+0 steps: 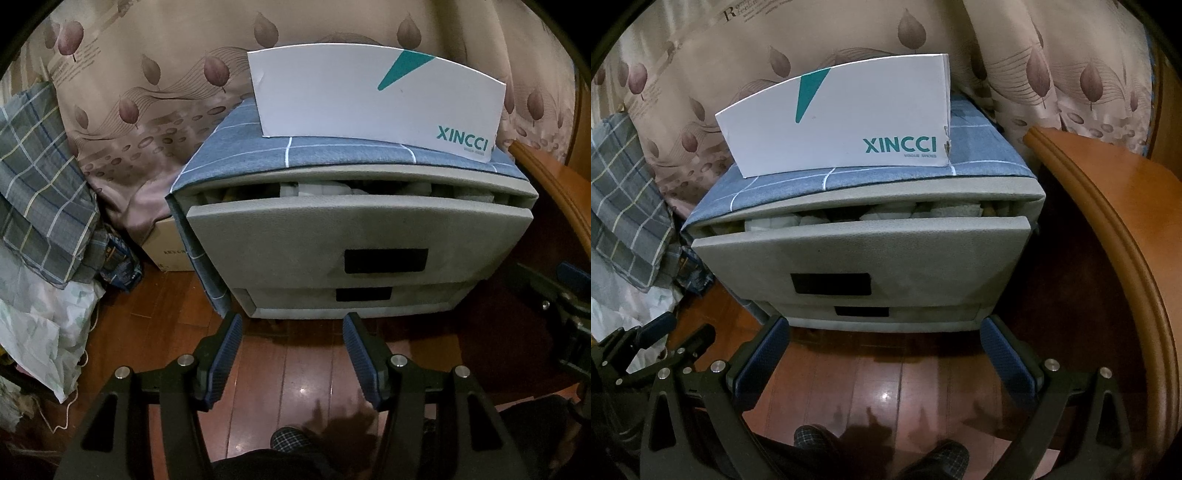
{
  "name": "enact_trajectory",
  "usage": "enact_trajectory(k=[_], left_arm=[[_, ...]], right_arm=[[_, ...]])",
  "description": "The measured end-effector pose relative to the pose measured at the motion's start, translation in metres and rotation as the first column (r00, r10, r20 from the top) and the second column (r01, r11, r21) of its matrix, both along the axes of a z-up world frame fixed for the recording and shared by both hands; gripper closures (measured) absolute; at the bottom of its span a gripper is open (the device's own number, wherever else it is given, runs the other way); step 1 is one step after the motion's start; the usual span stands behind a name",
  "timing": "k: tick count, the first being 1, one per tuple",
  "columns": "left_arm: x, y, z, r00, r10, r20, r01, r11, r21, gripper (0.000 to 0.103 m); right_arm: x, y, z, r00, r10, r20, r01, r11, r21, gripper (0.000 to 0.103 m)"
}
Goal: Take underwear out of drawer
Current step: 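Move both tools toward the front of the grey fabric drawer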
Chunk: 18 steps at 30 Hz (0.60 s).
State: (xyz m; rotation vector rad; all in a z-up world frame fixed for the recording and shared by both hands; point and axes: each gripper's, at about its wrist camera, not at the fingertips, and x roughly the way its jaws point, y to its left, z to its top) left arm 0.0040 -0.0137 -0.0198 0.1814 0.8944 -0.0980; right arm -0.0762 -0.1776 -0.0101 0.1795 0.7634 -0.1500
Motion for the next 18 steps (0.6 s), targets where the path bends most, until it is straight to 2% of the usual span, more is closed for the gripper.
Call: enact_trajectory(k=[9, 18], left_arm=[[-0.001, 0.001, 0.004, 1.000, 0.005, 0.013, -0.004, 1.000, -0.019, 0.045], [0.003, 0.010, 0.012, 0.999, 0.028, 0.036, -0.026, 0.998, -0.049, 0.045]], right_arm=[[0.005, 0.001, 0.003, 0.999, 0.013, 0.033, -0.014, 0.999, 0.042, 0.001], [0.020, 0.001, 0.015, 0.998, 0.010, 0.055, -0.009, 1.000, -0.029, 0.001]])
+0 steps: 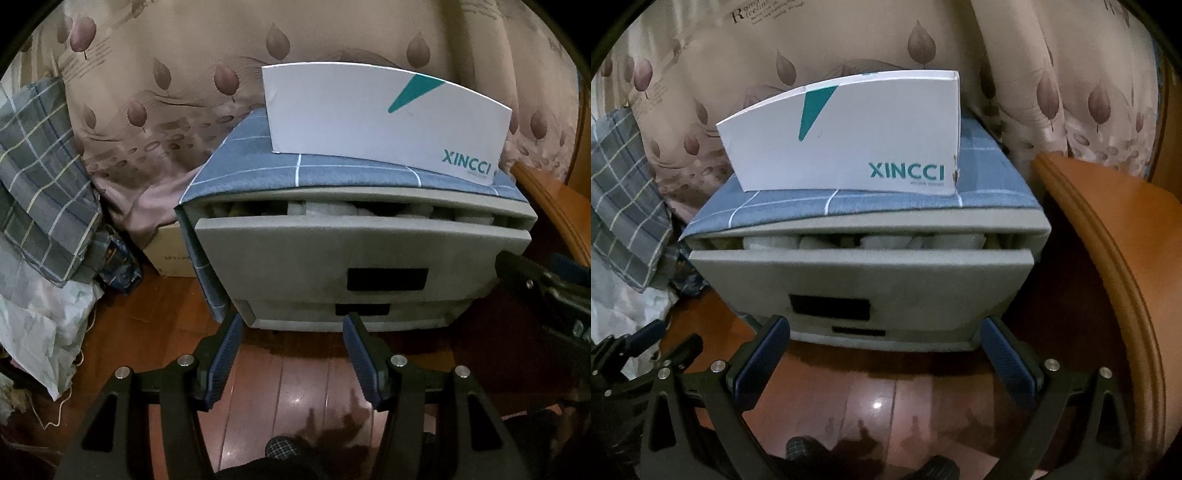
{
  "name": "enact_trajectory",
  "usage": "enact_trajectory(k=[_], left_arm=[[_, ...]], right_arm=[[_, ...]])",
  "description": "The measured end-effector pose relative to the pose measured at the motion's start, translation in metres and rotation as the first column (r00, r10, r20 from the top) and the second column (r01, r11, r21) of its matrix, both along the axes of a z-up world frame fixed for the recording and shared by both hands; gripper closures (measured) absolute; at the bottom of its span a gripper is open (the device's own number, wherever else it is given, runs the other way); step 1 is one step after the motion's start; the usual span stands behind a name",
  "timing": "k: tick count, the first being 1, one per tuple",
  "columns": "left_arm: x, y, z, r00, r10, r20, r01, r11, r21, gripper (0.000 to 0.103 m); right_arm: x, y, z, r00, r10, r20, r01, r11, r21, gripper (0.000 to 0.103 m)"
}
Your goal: Take underwear out of drawer
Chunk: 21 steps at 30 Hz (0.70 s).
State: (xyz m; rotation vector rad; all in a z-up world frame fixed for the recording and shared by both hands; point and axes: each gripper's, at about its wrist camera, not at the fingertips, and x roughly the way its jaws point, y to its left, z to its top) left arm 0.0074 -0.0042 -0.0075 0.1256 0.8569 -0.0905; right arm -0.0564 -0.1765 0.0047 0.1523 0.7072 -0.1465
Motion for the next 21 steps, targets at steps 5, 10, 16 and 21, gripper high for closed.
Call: enact_trajectory(k=[5, 10, 16, 21], left_arm=[[0.009, 0.001, 0.004, 1.000, 0.005, 0.012, -0.005, 1.000, -0.001, 0.045], [0.023, 0.006, 0.008, 1.000, 0.011, 0.026, -0.011, 1.000, 0.004, 0.045], [0.054, 0.016, 0.013, 0.998, 0.031, 0.050, -0.032, 0.999, 0.012, 0.045], [0.084, 0.022, 0.011, 0.998, 0.041, 0.057, -0.042, 0.999, 0.017, 0.045]], right_arm=[[0.022, -0.009, 0.001, 0.999, -0.016, -0.043, 0.015, 0.999, -0.040, 0.001], [0.045, -0.016, -0.004, 0.998, -0.025, -0.061, 0.022, 0.998, -0.052, 0.001], [0.066, -0.017, -0.017, 0.996, -0.032, -0.084, 0.029, 0.999, -0.043, 0.001], [0.083, -0.017, -0.025, 0.995, -0.039, -0.095, 0.037, 0.999, -0.025, 0.001]])
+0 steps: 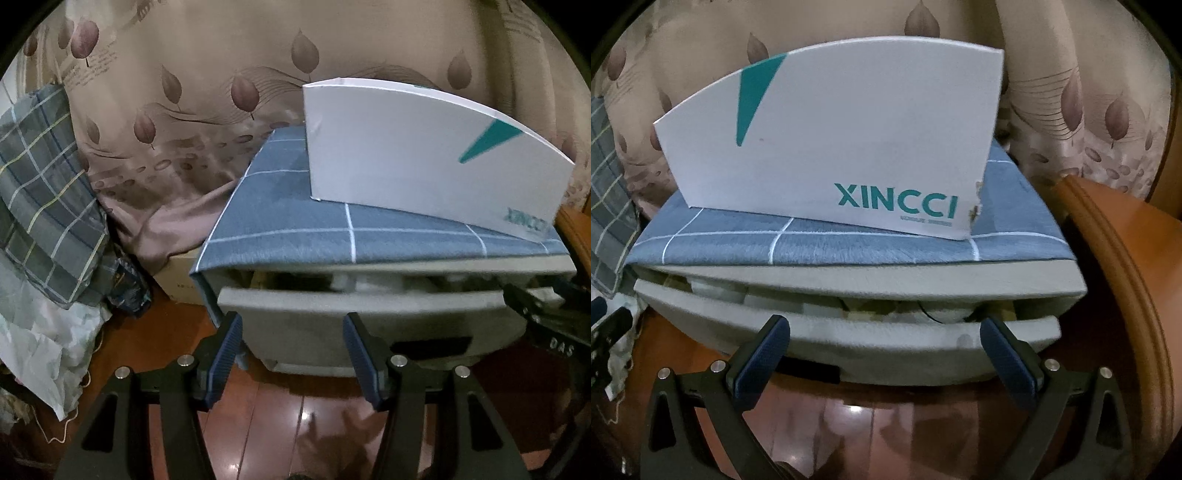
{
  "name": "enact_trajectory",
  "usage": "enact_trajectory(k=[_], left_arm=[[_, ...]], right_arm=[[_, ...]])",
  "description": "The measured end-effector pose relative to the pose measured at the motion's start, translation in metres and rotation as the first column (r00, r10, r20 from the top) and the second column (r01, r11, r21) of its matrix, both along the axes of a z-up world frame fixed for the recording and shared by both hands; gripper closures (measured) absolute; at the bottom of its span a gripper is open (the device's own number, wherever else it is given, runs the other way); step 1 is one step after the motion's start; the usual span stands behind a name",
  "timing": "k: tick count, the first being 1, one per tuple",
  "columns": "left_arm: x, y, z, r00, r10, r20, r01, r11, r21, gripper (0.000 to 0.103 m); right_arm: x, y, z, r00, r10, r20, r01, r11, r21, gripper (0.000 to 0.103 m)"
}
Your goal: Take underwear out of drawer
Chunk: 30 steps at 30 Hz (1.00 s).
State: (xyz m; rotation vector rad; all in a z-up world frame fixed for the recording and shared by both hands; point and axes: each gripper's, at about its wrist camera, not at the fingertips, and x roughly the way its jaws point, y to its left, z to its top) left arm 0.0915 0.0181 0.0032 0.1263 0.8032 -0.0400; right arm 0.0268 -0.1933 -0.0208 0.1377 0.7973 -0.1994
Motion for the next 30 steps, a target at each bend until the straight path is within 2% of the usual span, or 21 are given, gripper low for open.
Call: enact_trajectory(k=[11, 15, 19, 20, 21, 25, 30], left_arm=[[0.044, -0.005, -0.017, 0.999, -0.041, -0.011, 0.041, 0.999, -0.008, 0.045], [0.050, -0.008, -0.029, 0.998, -0.054, -0.027, 0.054, 0.998, -0.022, 0.045], [0.048, -0.006, -0.031, 0.998, -0.056, 0.006, 0.056, 0.998, -0.039, 0.043], [0.047, -0.005, -0.032, 0.999, -0.052, 0.011, 0.052, 0.998, -0.040, 0.040], [0.047, -0.003, -0.033, 0.999, -0.044, 0.013, 0.045, 0.998, -0.041, 0.036], [0.050, 0.000, -0.034, 0.999, -0.044, -0.011, 0.043, 0.997, -0.066, 0.036], [0.048, -0.002, -0.031, 0.998, -0.061, -0.024, 0.060, 0.998, -0.028, 0.036]], right_arm=[[0.018, 0.003, -0.014, 1.000, -0.021, -0.013, 0.020, 1.000, -0.022, 0.000], [0.016, 0.009, -0.015, 0.999, -0.036, -0.010, 0.035, 0.999, -0.026, 0.000], [0.014, 0.014, -0.016, 0.999, -0.037, -0.005, 0.037, 0.999, -0.030, 0.000], [0.014, 0.015, -0.016, 0.999, -0.039, -0.003, 0.039, 0.999, -0.030, 0.000], [0.015, 0.016, -0.016, 0.999, -0.048, -0.008, 0.047, 0.998, -0.034, 0.000], [0.021, 0.016, -0.015, 0.997, -0.049, -0.054, 0.048, 0.998, -0.031, 0.000], [0.026, 0.015, -0.013, 0.993, -0.038, -0.116, 0.037, 0.999, -0.017, 0.001]])
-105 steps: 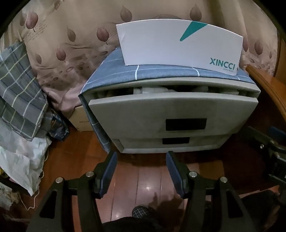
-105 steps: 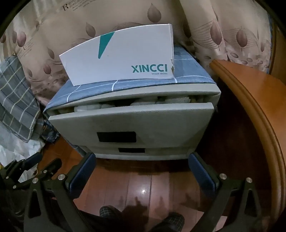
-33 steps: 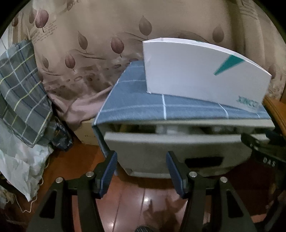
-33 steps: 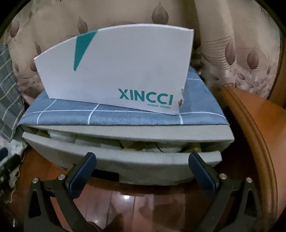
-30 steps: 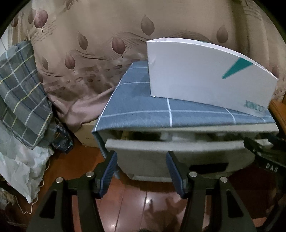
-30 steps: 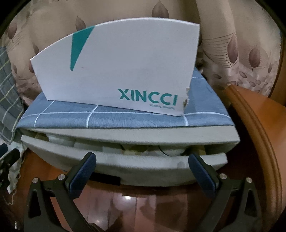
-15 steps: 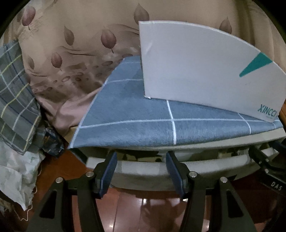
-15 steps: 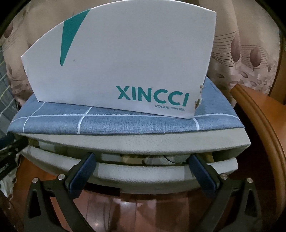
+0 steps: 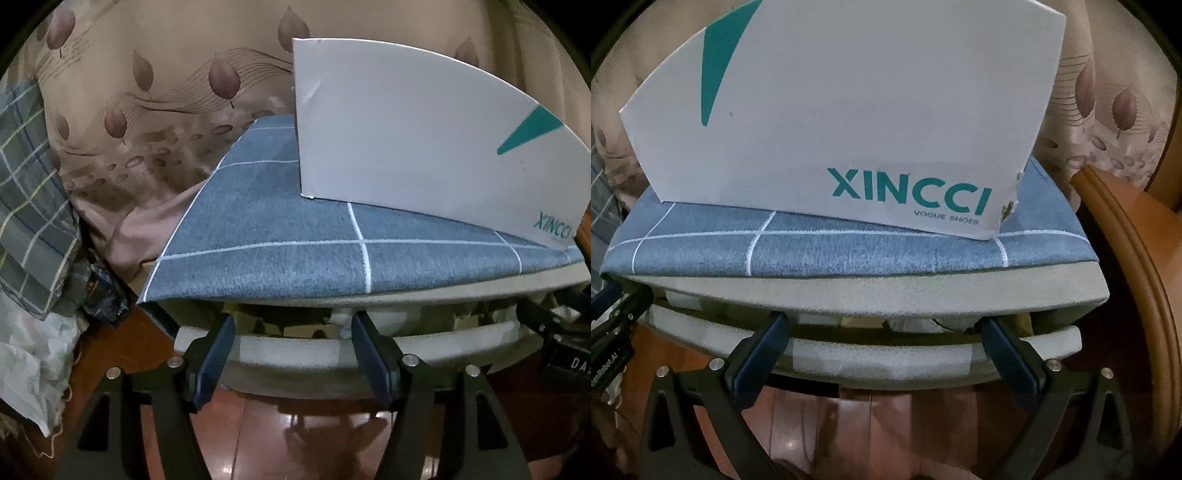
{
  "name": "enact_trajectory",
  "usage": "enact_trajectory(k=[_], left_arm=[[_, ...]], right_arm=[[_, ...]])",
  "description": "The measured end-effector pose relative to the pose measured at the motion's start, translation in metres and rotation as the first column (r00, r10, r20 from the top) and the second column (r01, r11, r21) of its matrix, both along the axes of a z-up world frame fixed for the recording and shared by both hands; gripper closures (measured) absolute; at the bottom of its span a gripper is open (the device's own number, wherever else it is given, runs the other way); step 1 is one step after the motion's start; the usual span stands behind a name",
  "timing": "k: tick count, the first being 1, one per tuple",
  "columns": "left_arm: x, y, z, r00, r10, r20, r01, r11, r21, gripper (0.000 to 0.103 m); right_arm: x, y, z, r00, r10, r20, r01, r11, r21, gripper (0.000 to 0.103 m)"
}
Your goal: Take underwear out of drawer
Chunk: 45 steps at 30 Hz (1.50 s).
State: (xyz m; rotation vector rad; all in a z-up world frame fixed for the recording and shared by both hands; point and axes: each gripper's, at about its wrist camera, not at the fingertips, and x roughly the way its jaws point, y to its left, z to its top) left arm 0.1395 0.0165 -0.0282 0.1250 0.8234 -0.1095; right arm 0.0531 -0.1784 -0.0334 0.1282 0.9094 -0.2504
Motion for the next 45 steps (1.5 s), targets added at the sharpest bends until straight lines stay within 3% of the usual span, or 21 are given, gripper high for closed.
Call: enact_trajectory(k=[9, 19, 33, 41, 45], left_arm=[[0.007, -0.011, -0.006, 0.998, -0.044, -0.044, 0.045, 0.999, 0.030, 0.036], [0.004, -0.006, -0.008, 0.993, -0.058, -0.098, 0.059, 0.998, 0.003, 0.036], [-0.044, -0.007, -0.006, 0.980, -0.078, -0.186, 0.098, 0.990, 0.104, 0.036], [-0.069, 0.006, -0.008, 0.967, -0.077, -0.243, 0.095, 0.994, 0.063, 0.036], [-0.083, 0.008, -0.008, 0.966, -0.080, -0.247, 0.102, 0.992, 0.077, 0.036]], right_arm=[[-0.009, -0.008, -0.002, 1.000, 0.017, -0.006, -0.017, 0.999, 0.028, 0.001], [0.004, -0.016, -0.015, 0.998, 0.020, -0.066, -0.016, 0.998, 0.058, 0.001], [-0.032, -0.014, -0.027, 0.981, 0.034, -0.194, -0.013, 0.994, 0.105, 0.001], [-0.040, -0.012, -0.041, 0.968, 0.038, -0.248, -0.009, 0.993, 0.118, 0.001], [-0.042, -0.012, -0.048, 0.962, 0.041, -0.270, -0.007, 0.992, 0.127, 0.001]])
